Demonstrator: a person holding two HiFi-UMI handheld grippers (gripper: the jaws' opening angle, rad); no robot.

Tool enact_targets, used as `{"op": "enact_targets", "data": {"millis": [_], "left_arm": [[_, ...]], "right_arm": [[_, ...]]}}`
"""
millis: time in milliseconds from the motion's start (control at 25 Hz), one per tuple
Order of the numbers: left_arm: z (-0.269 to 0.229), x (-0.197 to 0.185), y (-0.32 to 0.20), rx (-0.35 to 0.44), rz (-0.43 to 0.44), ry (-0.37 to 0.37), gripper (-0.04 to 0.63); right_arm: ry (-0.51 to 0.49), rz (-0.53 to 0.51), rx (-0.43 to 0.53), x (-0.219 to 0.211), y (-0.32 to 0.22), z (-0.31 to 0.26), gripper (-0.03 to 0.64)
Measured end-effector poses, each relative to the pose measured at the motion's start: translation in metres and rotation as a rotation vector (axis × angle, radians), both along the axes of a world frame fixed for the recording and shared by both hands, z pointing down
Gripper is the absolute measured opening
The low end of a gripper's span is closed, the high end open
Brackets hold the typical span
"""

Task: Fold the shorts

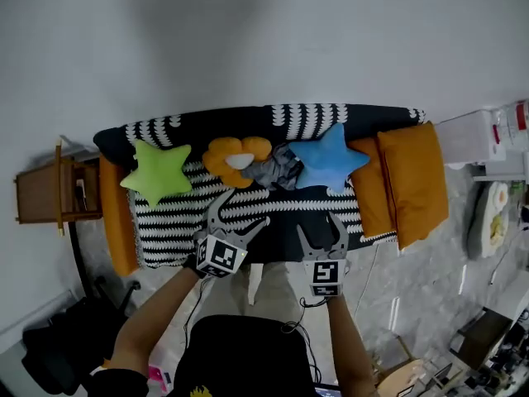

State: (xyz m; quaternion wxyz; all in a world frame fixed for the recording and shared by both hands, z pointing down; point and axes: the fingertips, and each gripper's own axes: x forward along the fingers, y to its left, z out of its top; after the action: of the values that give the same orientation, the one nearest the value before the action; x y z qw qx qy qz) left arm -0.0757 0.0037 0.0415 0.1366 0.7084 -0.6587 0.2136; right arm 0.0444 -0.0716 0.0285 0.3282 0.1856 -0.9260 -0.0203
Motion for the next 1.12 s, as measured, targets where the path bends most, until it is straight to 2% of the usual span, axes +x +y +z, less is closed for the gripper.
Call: {"op": "enact_targets", "data": {"millis": [120, 240, 360, 440, 560, 720, 840, 920, 1000, 1120], "left_arm": [[0.057, -0.006, -0.029, -0.086, 0.075, -0.079, 0.431], [0.125, -0.030, -0.062, -0.205, 0.083, -0.172, 0.431], [0.180, -0.049, -0.089, -0.306, 0.053, -0.175, 0.431], [0.207, -0.047, -0.111, -0.331, 0.064, -0.158, 0.431], [0.253, -0.031, -0.141, -0.366, 0.142, -0.156, 0.431], [0.298, -0.013, -0.185, -0.381, 0.215, -0.258, 0.429], [0.327, -0.007, -0.213, -0.382, 0.222, -0.277, 0.415], [0.352, -0.002, -0.224, -0.401, 0.241, -0.292, 0.381], [0.380, 0.004, -0.232, -0.425, 0.266, -0.311, 0.291], [0.420, 0.008, -0.242, -0.472, 0.294, -0.346, 0.281]], "right_arm": [[0.005, 0.021, -0.053, -0.015, -0.037, 0.075, 0.296], [0.030, 0.061, -0.125, -0.021, -0.072, 0.152, 0.245], [0.056, 0.079, -0.191, -0.021, -0.091, 0.208, 0.238], [0.052, 0.095, -0.211, -0.019, -0.106, 0.232, 0.227], [0.030, 0.154, -0.252, -0.015, -0.119, 0.265, 0.221], [0.003, 0.206, -0.290, -0.021, -0.131, 0.305, 0.216], [-0.014, 0.234, -0.323, -0.027, -0.134, 0.332, 0.213], [-0.018, 0.252, -0.337, -0.026, -0.135, 0.347, 0.213], [-0.011, 0.265, -0.338, -0.021, -0.138, 0.363, 0.212], [0.011, 0.294, -0.353, -0.010, -0.144, 0.390, 0.210]]}}
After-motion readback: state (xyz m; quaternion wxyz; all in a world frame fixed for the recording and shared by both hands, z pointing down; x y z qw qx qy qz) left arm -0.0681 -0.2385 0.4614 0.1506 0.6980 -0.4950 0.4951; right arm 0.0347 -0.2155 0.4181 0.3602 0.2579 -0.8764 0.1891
